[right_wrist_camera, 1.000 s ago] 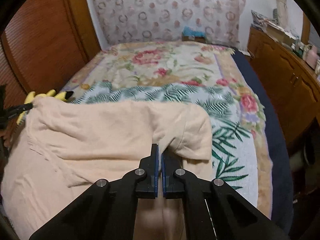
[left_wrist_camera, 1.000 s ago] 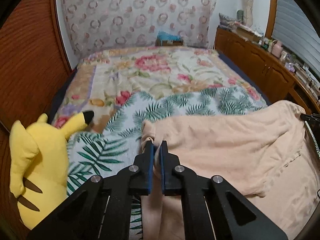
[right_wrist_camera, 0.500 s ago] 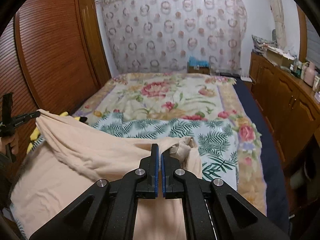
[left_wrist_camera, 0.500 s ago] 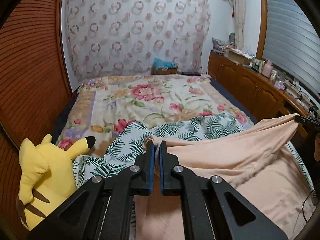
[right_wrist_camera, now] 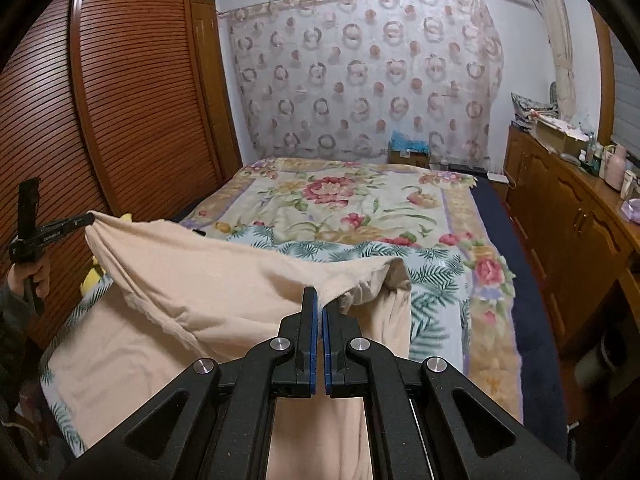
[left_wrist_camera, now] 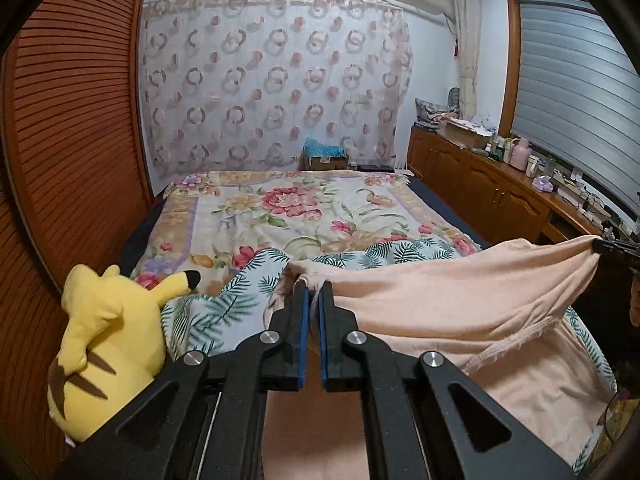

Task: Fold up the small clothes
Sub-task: 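Fold the held edge over onto the shirt body and release both tools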

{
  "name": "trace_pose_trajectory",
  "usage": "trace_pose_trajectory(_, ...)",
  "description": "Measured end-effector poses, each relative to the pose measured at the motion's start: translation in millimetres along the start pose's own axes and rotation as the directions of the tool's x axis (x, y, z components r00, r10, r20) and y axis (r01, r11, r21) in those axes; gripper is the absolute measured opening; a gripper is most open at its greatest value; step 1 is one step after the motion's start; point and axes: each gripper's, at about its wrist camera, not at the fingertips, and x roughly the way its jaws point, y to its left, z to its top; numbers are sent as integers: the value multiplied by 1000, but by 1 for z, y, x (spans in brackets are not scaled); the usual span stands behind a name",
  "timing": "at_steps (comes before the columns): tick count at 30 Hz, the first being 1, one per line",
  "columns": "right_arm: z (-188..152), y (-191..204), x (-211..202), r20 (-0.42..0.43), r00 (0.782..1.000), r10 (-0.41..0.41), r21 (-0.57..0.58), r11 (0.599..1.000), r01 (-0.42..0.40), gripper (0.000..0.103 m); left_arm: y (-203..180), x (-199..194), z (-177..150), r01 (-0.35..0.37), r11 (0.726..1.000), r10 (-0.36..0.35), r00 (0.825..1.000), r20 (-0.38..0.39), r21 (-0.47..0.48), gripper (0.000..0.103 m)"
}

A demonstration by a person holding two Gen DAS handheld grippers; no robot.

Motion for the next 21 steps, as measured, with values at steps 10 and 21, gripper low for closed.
trace_pose_trajectory(10, -45, 14, -49, 0, 1000, 3, 0, 1000, -3, 2, -1, -50, -50, -13, 1000, 13, 1000, 1, -17, 5)
trace_pose_trajectory(21, -76, 24, -102, -16, 999, 31, 34, 999, -31, 2, -10, -104, -82, -23, 999, 24, 1000, 3, -21, 5)
